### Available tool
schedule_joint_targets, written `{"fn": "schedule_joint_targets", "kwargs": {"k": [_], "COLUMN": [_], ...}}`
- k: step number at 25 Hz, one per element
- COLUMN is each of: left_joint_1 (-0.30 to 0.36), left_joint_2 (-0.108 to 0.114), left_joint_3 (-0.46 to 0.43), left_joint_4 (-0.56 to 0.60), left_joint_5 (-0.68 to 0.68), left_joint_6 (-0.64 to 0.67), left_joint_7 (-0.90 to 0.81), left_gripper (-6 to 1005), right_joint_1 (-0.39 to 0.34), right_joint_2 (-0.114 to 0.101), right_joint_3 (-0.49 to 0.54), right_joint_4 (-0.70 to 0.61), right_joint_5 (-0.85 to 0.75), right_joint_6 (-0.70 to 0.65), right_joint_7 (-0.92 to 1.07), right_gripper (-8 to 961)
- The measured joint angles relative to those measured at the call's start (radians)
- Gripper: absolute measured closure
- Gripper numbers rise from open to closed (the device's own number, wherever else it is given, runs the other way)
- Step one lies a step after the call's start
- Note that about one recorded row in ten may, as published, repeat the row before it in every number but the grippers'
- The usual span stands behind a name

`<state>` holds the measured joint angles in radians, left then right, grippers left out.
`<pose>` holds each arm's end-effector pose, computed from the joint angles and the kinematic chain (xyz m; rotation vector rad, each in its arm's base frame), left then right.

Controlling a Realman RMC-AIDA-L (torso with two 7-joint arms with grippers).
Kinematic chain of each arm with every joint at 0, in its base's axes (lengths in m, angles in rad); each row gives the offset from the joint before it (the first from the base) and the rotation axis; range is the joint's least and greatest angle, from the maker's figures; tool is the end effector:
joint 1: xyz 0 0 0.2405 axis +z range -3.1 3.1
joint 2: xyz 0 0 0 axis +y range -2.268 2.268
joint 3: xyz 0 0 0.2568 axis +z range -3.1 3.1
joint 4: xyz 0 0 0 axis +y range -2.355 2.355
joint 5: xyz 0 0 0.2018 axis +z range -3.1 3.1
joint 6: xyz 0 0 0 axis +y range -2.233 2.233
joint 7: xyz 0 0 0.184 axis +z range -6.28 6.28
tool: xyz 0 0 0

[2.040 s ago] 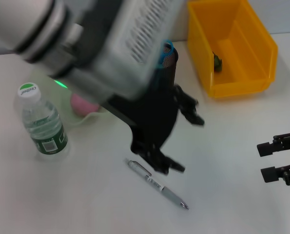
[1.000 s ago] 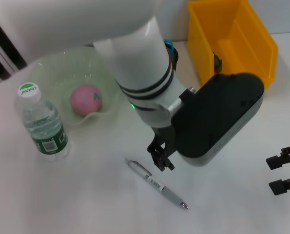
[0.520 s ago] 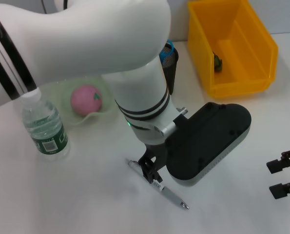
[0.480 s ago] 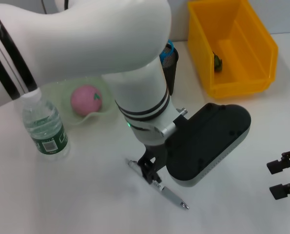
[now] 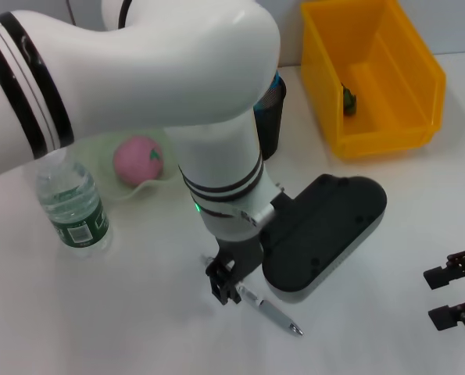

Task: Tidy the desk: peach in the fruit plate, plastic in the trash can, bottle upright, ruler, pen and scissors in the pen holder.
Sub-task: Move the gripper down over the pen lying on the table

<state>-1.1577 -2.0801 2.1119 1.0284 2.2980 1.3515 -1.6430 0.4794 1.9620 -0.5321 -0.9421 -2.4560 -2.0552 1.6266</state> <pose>-0.0815 0.3244 -0.1613 2.4553 -1.3369 -0.8640 0.2927 0.2636 0.0451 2.9749 -0.9444 -0.2138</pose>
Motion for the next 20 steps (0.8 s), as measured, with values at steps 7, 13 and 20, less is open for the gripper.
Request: {"fn": "schedule_joint_targets", "kwargs": {"k": [7, 13, 20], "left_joint_1": [-0.004, -0.004, 0.003], "left_joint_2": [0.0, 0.0, 0.0], "left_joint_3": [0.034, 0.049, 0.076], "left_joint_4": [-0.025, -0.036, -0.047], "left_joint_5": [-0.053, -0.057, -0.061], "left_joint_6": [-0.014, -0.027, -0.047], "left_joint_7": [0.016, 0.016, 0.005], "left_gripper": [199, 200, 201], "right_joint_1": [0.003, 0.007, 0.009], "right_joint_2": [0.002, 0.003, 0.008], "right_joint_3": [-0.013, -0.021, -0.042], "right_joint_4": [0.011, 0.02, 0.025], "right_joint_5": [0.0, 0.0, 0.0], "right_joint_6": [0.011, 0.014, 0.02], "right_joint_7": [0.0, 0.0, 0.001], "right_gripper": [201, 201, 201]}}
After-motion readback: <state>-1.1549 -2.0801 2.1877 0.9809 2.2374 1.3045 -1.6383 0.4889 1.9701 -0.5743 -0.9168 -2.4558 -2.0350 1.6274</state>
